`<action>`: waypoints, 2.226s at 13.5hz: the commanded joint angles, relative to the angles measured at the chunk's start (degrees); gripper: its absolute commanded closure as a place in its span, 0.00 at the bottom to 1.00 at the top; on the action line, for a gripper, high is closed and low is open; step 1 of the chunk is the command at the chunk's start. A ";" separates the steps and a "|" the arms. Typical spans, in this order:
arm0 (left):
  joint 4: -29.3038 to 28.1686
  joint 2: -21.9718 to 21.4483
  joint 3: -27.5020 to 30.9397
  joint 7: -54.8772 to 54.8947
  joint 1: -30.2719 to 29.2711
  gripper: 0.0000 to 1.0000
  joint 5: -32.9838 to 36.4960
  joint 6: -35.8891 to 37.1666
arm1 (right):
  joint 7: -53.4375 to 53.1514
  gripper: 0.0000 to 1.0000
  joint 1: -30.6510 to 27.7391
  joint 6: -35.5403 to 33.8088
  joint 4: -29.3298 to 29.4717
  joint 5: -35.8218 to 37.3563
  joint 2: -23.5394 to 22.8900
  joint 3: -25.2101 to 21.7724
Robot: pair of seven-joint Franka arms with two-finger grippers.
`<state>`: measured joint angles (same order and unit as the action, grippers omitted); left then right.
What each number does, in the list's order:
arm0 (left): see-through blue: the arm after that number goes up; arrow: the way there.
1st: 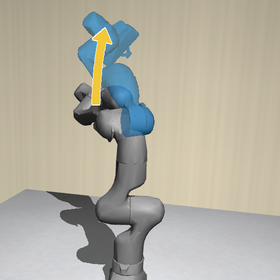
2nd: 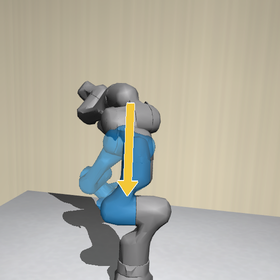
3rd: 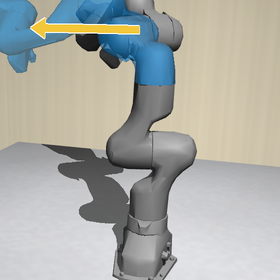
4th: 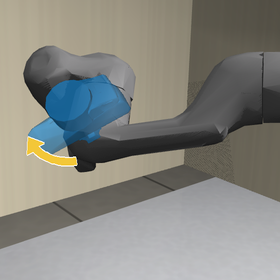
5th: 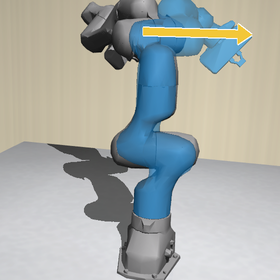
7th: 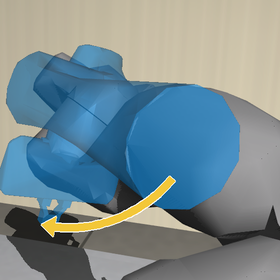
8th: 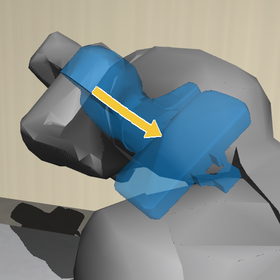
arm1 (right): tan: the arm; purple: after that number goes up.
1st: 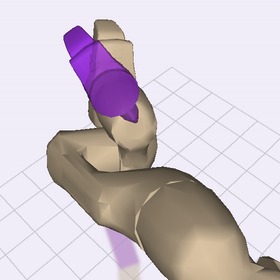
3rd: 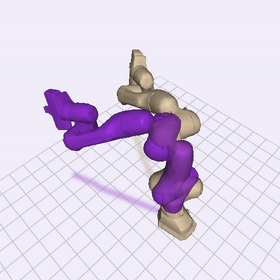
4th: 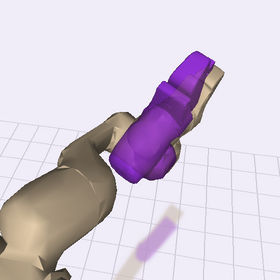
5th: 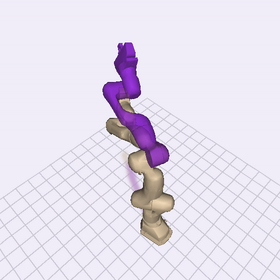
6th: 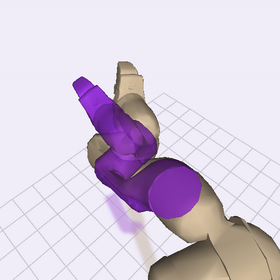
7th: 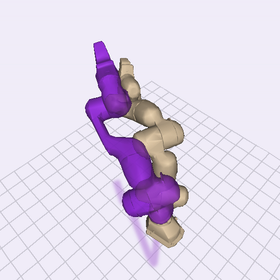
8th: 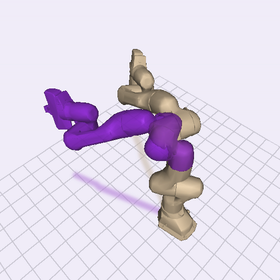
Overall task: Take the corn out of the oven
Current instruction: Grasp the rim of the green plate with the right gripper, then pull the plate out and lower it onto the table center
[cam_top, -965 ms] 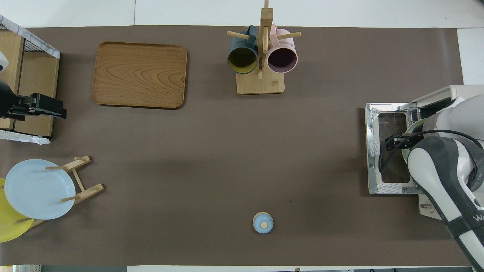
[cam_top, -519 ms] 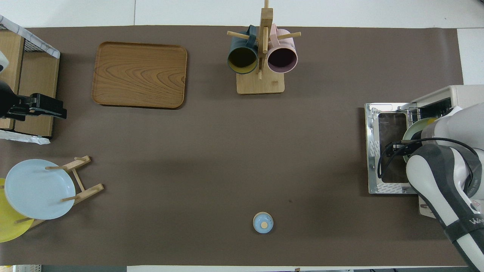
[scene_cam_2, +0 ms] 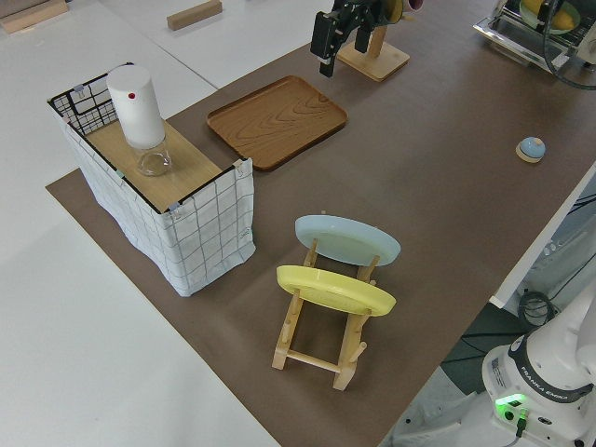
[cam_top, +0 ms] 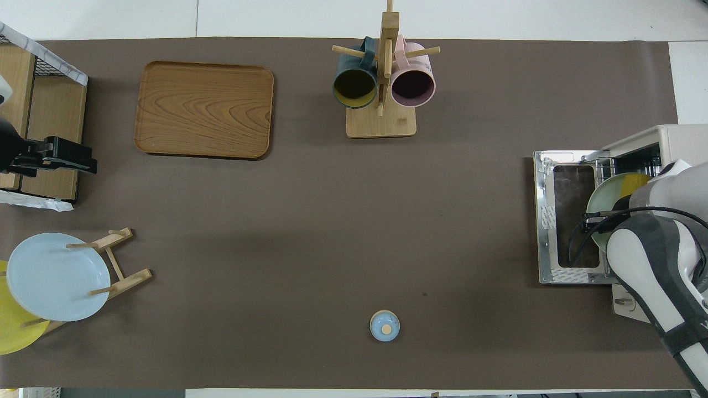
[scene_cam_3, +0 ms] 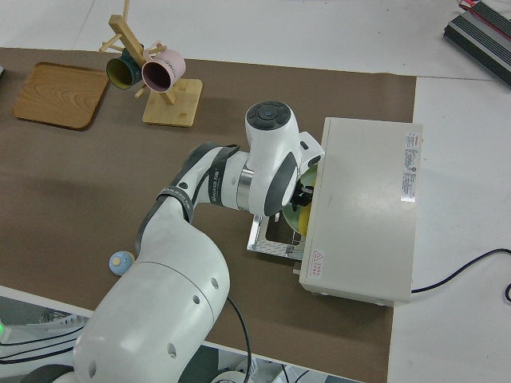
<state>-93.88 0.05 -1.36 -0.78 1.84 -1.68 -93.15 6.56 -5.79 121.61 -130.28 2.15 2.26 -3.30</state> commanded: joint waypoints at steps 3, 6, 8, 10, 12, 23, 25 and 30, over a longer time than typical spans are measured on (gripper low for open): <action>0.62 -0.05 -0.31 0.07 -0.43 0.00 1.07 0.25 | 1.61 1.00 0.42 -1.55 -1.56 -1.10 1.96 0.57; 0.62 -0.05 -0.31 0.07 -0.26 0.00 1.07 0.08 | 1.52 1.00 1.82 -4.53 0.37 -0.49 1.61 1.10; 0.62 -0.05 -0.31 0.16 0.01 0.00 1.07 0.08 | 0.91 1.00 3.84 -7.95 3.09 1.26 0.99 1.19; 0.27 -0.14 -0.31 0.16 0.09 0.00 1.07 -0.27 | -1.62 1.00 7.18 -13.03 7.39 3.38 -0.32 1.19; -0.16 -0.40 -0.31 0.25 0.18 0.00 1.07 -0.36 | -4.88 1.00 10.16 -17.09 10.65 4.52 -1.20 1.19; -0.78 -0.58 -0.48 0.69 0.27 0.00 1.07 -1.06 | -34.58 1.00 35.04 -22.01 30.75 2.69 -13.04 1.54; -2.27 -1.28 -0.40 0.69 0.18 0.00 1.07 -2.38 | -41.85 1.00 40.39 -26.66 41.11 2.85 -20.68 1.63; -3.33 -1.72 -0.40 0.69 -0.17 0.00 1.07 -3.53 | -50.77 1.00 46.30 -25.93 55.05 2.59 -33.72 2.32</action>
<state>-94.94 0.04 -1.76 -0.74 1.89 -1.68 -94.96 -43.56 40.78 94.83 -80.97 5.59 -27.13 -1.44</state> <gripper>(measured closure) 0.000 0.974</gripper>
